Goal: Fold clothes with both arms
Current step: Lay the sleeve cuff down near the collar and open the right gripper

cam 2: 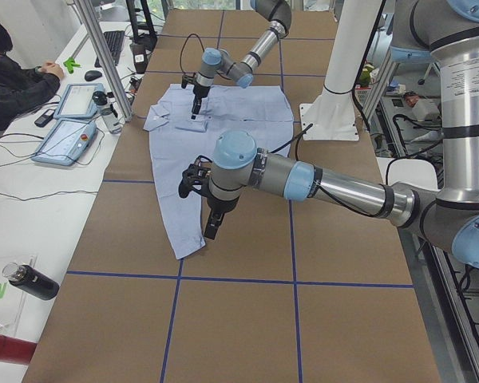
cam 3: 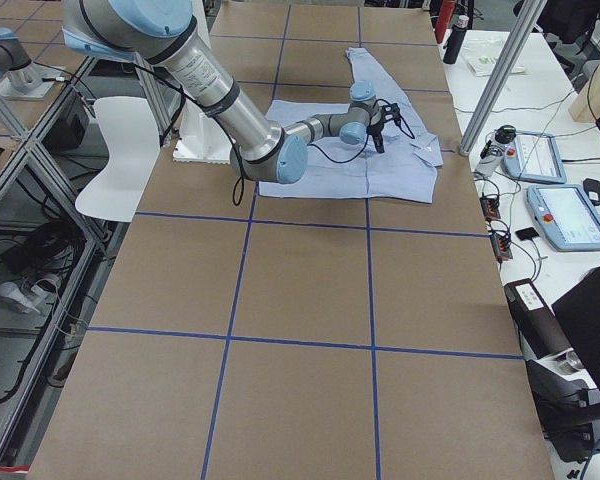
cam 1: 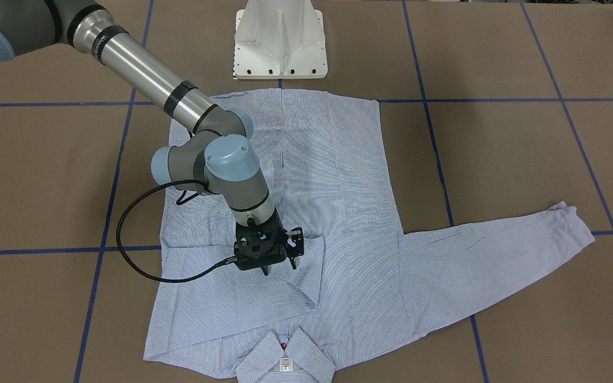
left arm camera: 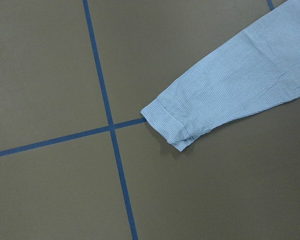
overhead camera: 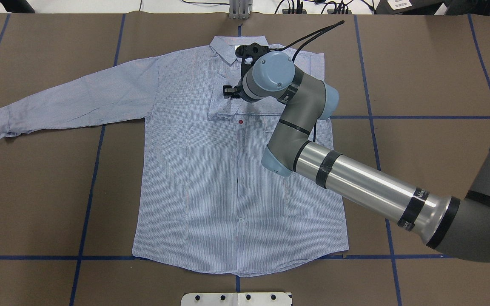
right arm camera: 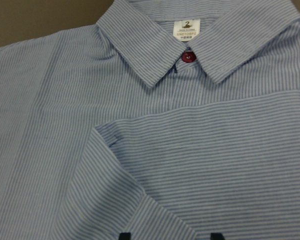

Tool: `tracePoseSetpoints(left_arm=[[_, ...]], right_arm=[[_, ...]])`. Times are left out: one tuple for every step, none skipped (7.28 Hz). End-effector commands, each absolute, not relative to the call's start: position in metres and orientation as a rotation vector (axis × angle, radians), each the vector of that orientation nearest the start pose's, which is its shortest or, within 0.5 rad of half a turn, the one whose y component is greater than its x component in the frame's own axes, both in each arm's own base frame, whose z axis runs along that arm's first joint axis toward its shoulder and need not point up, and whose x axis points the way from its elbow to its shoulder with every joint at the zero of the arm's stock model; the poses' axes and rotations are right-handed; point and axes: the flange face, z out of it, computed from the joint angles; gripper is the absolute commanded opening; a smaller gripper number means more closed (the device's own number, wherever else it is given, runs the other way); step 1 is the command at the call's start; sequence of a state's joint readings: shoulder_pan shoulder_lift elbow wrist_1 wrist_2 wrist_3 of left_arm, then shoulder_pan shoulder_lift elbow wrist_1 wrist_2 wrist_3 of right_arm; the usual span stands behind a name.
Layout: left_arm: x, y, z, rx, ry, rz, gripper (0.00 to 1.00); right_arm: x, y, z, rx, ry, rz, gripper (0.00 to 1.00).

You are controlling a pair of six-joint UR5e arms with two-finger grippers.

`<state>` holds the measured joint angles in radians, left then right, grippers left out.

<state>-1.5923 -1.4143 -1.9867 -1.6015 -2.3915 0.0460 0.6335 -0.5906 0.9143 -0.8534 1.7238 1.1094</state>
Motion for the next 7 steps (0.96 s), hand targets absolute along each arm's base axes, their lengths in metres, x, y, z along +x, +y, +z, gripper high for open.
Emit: tracePoseSetpoints(left_arm=[[-0.0696, -0.4264, 0.5183, 0.301, 0.805, 0.142, 1.00], [-0.0696, -0.4265, 0.5191, 0.299, 0.805, 0.141, 1.00], [-0.0696, -0.4265, 0.5191, 0.299, 0.805, 0.141, 1.00], [-0.0696, -0.4264, 0.5183, 0.301, 0.805, 0.142, 1.00], [-0.0696, -0.4264, 0.5183, 0.301, 0.805, 0.142, 1.00], [-0.0696, -0.4264, 0.5183, 0.301, 0.805, 0.142, 1.00], [-0.0696, -0.4264, 0.5183, 0.301, 0.805, 0.142, 1.00]], right_arm=[[-0.6354, -0.5972, 0.2280, 0.437, -0.930, 0.082, 0.57], [-0.6407, -0.5932, 0.2307, 0.443, -0.919, 0.082, 0.57], [-0.6407, -0.5933, 0.2322, 0.444, -0.915, 0.081, 0.57], [-0.6411, -0.5936, 0.2338, 0.443, -0.912, 0.080, 0.57], [-0.6411, -0.5940, 0.2348, 0.444, -0.908, 0.081, 0.57], [-0.6410, -0.5939, 0.2327, 0.446, -0.910, 0.081, 0.45], [-0.6413, -0.5941, 0.2322, 0.443, -0.907, 0.081, 0.00]])
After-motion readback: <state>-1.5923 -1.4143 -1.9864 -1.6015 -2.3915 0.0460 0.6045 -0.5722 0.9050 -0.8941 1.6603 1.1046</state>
